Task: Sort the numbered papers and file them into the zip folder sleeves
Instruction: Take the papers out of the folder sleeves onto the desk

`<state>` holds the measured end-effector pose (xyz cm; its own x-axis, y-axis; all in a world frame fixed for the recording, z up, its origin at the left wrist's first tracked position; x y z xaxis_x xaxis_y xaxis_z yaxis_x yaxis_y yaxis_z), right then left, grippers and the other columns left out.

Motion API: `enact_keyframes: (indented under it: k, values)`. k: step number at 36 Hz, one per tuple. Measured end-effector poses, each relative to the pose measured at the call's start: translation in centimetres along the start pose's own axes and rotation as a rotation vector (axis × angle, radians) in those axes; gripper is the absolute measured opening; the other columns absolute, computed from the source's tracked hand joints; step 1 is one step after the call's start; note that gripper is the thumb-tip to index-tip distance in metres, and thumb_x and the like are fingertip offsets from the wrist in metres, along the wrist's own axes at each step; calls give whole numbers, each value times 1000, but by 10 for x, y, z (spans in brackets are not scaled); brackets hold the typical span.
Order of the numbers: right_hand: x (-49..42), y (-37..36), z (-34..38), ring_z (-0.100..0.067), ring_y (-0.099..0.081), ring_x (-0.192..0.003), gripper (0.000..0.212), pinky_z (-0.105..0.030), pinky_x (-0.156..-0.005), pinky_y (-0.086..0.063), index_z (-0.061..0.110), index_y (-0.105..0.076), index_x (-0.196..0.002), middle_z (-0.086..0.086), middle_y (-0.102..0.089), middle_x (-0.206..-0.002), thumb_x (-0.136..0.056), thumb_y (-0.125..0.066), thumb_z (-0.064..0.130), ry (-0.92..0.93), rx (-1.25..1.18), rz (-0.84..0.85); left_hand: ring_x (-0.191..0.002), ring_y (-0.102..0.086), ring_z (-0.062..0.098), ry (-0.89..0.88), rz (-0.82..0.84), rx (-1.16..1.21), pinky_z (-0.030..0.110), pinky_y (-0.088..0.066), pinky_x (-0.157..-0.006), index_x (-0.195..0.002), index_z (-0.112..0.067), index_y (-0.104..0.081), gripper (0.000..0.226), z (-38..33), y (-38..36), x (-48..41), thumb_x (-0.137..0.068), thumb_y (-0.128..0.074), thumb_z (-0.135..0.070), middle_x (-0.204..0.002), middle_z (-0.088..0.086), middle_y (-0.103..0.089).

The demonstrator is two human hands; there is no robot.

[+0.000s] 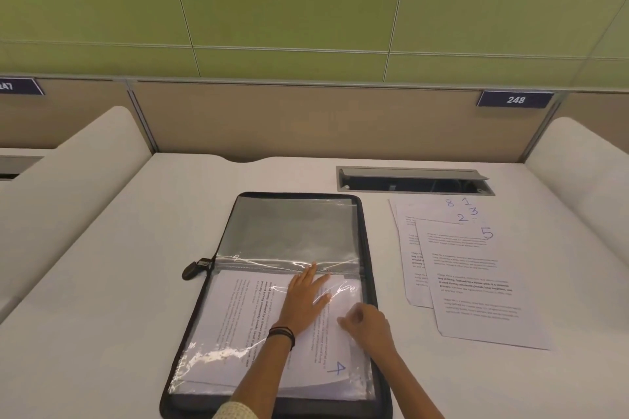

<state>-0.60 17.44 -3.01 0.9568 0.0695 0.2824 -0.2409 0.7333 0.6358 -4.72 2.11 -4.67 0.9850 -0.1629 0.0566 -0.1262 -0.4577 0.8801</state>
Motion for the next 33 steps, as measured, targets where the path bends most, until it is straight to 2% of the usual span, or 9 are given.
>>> enact_keyframes:
  k: [4,10,15,18,21,22,26,29,33]
  values:
    - [3,1,-7,-13,-65,-79,22,-24,-77,-55,23,-51,-75,1,-65,-88,-80,-73,23,-14,-146,-14,-147,3,18,-2,26,-32,30,5,-116,-149,-29,-22,54,0,0,0,-99,-35,-45,-159,1,-1]
    - [4,6,-14,-16,-67,-82,19,-34,-84,-56,24,-56,-81,2,-66,-92,-78,-75,20,-12,-244,-54,-147,2,19,-19,39,-25,30,5,-115,-149,-27,-21,55,-2,2,1,-99,-36,-45,-159,3,-1]
    - [6,21,-22,-15,-66,-82,18,-28,-79,-56,26,-56,-78,3,-65,-91,-81,-72,18,-41,-254,-102,-147,6,20,-37,41,-40,29,9,-113,-150,-26,-18,58,0,1,1,-98,-34,-48,-159,4,2]
    - [5,33,-32,-16,-66,-80,15,-30,-76,-56,24,-58,-78,-1,-67,-89,-81,-72,18,-65,-241,-137,-146,9,20,-32,30,-54,32,13,-113,-150,-27,-15,61,0,-2,0,-97,-30,-53,-159,0,5]
    - [6,47,-41,-16,-66,-76,14,-27,-73,-53,23,-59,-78,0,-68,-83,-81,-71,16,-78,-227,-161,-145,13,16,-88,1,-92,33,21,-110,-150,-30,-10,85,-7,-5,2,-81,4,-77,-154,-10,12]
    - [6,52,-43,-16,-66,-75,14,-26,-73,-52,22,-60,-77,1,-68,-81,-81,-71,15,-77,-219,-171,-145,14,14,-103,-3,-87,32,23,-110,-150,-30,-9,92,-9,-7,3,-75,12,-79,-153,-12,12]
    - [10,70,-53,-16,-65,-72,15,-25,-69,-50,21,-61,-74,0,-69,-77,-81,-70,12,-72,-195,-219,-143,16,10,-119,2,-39,31,24,-109,-150,-30,-9,79,-18,-11,7,-85,-2,-73,-153,-13,11]
    - [13,81,-60,-16,-65,-71,14,-26,-70,-51,19,-62,-74,-2,-69,-76,-82,-68,10,-74,-184,-257,-143,17,9,-167,29,-11,25,29,-105,-150,-28,-9,92,-28,-13,6,-75,8,-78,-152,-15,12]
    - [19,96,-70,-15,-58,-67,10,-18,-62,-42,10,-63,-76,-4,-65,-73,-82,-67,3,-107,-188,-312,-144,12,11,-232,65,31,22,24,-107,-150,-25,-11,94,-44,-15,1,-74,5,-78,-150,-17,8]
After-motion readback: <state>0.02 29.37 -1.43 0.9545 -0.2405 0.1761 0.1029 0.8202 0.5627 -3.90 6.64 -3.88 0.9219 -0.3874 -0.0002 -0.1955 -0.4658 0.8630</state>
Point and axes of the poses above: each hand's wrist, its own x-axis away from the middle knuckle, its own y-axis out of the back of the hand, z = x × y, the point moved 6 cm from there along -x, towards the middle knuckle
